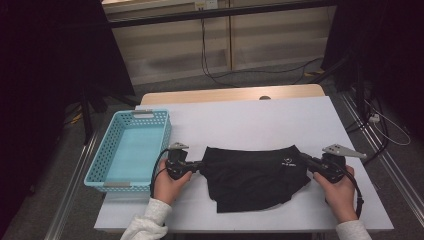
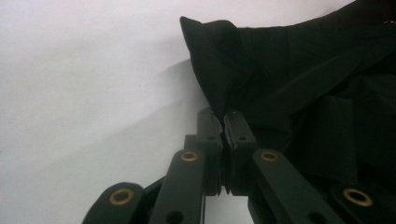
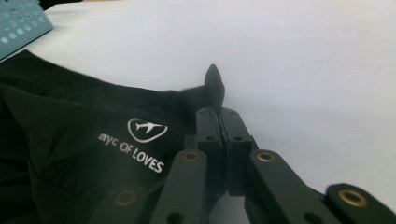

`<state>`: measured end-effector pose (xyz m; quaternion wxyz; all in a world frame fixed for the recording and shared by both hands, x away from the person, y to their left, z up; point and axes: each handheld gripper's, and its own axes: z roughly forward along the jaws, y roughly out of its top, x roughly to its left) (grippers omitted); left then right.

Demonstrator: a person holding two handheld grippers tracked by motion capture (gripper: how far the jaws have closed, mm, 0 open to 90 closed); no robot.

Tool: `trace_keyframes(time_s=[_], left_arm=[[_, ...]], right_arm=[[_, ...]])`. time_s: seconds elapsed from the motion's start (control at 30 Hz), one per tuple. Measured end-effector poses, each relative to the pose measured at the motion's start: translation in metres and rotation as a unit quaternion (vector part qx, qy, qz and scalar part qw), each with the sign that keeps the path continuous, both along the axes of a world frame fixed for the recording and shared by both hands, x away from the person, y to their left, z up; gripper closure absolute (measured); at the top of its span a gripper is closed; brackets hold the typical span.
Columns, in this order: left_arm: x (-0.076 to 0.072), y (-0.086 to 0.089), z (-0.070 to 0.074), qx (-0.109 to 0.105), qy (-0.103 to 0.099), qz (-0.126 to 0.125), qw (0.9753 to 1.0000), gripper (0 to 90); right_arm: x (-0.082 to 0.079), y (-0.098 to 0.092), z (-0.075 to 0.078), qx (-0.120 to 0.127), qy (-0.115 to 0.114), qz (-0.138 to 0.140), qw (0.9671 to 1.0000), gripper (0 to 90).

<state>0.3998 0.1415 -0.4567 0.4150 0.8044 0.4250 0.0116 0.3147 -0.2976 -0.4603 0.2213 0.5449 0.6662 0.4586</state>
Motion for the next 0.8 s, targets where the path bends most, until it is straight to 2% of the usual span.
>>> trace_keyframes(time_s=[0.03, 0.1, 0.13, 0.17, 0.23, 0.27, 0.3, 0.37, 0.43, 0.5, 0.57, 0.6, 0.77, 0.8], left_arm=[[0.001, 0.000, 0.000, -0.002, 0.004, -0.002, 1.0000, 85.6], [0.002, 0.000, -0.001, -0.002, 0.001, 0.003, 1.0000, 84.2], [0.002, -0.001, -0.001, 0.001, -0.004, 0.008, 1.0000, 80.1], [0.003, -0.001, 0.000, 0.000, -0.007, 0.012, 0.9999, 68.8], [0.004, -0.002, 0.003, 0.000, -0.017, 0.012, 0.9998, 68.0], [0.005, -0.003, 0.004, -0.004, -0.023, 0.016, 0.9996, 59.1], [0.007, -0.004, 0.005, -0.006, -0.028, 0.023, 0.9993, 59.1], [0.011, -0.006, 0.005, -0.014, -0.026, 0.030, 0.9991, 56.7], [0.014, -0.007, 0.003, -0.009, -0.024, 0.036, 0.9990, 52.5], [0.016, -0.010, -0.001, -0.001, -0.022, 0.043, 0.9988, 51.4], [0.018, -0.012, -0.006, 0.000, -0.013, 0.042, 0.9990, 51.4], [0.018, -0.013, -0.007, -0.002, -0.015, 0.042, 0.9990, 51.7], [0.021, -0.015, -0.007, 0.001, -0.007, 0.039, 0.9992, 66.4], [0.021, -0.017, -0.007, 0.002, -0.006, 0.037, 0.9993, 66.4]], right_arm=[[0.002, 0.005, 0.001, -0.012, 0.000, 0.000, 0.9999, 88.0], [0.003, 0.006, 0.000, -0.017, 0.000, 0.000, 0.9998, 88.0], [0.004, 0.007, -0.001, -0.019, 0.003, 0.000, 0.9998, 88.0], [0.005, 0.008, -0.002, -0.022, 0.006, 0.002, 0.9997, 87.9], [0.006, 0.008, -0.002, -0.023, 0.005, 0.001, 0.9997, 87.9], [0.006, 0.007, -0.002, -0.023, 0.002, 0.001, 0.9997, 87.9], [0.006, 0.007, -0.002, -0.023, 0.002, 0.001, 0.9997, 87.9], [0.006, 0.007, -0.002, -0.025, 0.001, 0.000, 0.9997, 87.9], [0.006, 0.007, -0.002, -0.028, 0.000, 0.001, 0.9996, 87.9], [0.006, 0.007, -0.002, -0.029, 0.000, 0.001, 0.9996, 87.9], [0.006, 0.007, -0.002, -0.029, -0.001, 0.002, 0.9996, 87.9], [0.006, 0.007, -0.002, -0.028, -0.002, 0.002, 0.9996, 87.9], [0.007, 0.007, -0.001, -0.028, -0.003, 0.006, 0.9996, 87.9], [0.007, 0.007, -0.001, -0.028, -0.003, 0.006, 0.9996, 87.9]])
